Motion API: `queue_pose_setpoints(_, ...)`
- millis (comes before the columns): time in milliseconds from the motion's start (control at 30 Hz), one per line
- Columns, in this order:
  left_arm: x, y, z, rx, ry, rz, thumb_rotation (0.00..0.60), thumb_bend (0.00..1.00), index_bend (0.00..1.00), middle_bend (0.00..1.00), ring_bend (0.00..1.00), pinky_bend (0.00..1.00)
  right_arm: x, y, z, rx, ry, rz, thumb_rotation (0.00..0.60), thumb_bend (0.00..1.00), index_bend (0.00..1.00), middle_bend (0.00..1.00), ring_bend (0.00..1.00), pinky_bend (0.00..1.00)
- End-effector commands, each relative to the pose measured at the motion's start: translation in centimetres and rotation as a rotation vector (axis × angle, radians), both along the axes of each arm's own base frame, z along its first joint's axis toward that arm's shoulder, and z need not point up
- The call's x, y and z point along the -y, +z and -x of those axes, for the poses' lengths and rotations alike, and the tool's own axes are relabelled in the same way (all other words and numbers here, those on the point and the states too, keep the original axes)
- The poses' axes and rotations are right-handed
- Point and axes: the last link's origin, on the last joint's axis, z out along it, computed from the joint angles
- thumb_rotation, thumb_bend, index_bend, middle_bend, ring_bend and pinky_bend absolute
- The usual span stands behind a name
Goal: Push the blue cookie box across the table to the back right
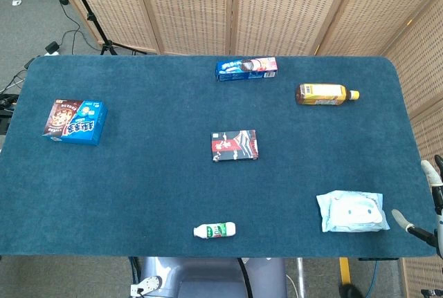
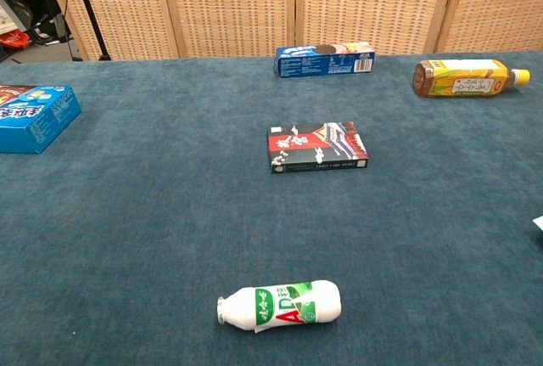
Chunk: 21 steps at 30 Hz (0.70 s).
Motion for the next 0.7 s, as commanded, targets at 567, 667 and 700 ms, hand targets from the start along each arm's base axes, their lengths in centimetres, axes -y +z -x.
queue_pose_setpoints(567, -7.8, -0.6, 3.0, 0.467, -0.032, 0.305, 0.6, 0.71, 0.0, 0.0, 0.0, 0.0, 0.3, -0.1, 0.2, 0.012, -0.009, -0.014, 0.6, 0.0, 0.0, 0.0, 0.0, 0.0)
queue_pose_setpoints(667, -10.1, -0.1, 4.6, 0.558, 0.006, 0.306, 0.6, 1.0, 0.0, 0.0, 0.0, 0.0, 0.4, -0.1, 0.1, 0.013, -0.01, -0.017, 0.6, 0.0, 0.0, 0.0, 0.0, 0.0)
queue_pose_setpoints(700, -10.5, 0.1, 4.8, 0.573, 0.016, 0.307, 0.6, 1.0, 0.0, 0.0, 0.0, 0.0, 0.4, -0.1, 0.2, 0.012, -0.011, -0.017, 0.6, 0.0, 0.0, 0.0, 0.0, 0.0)
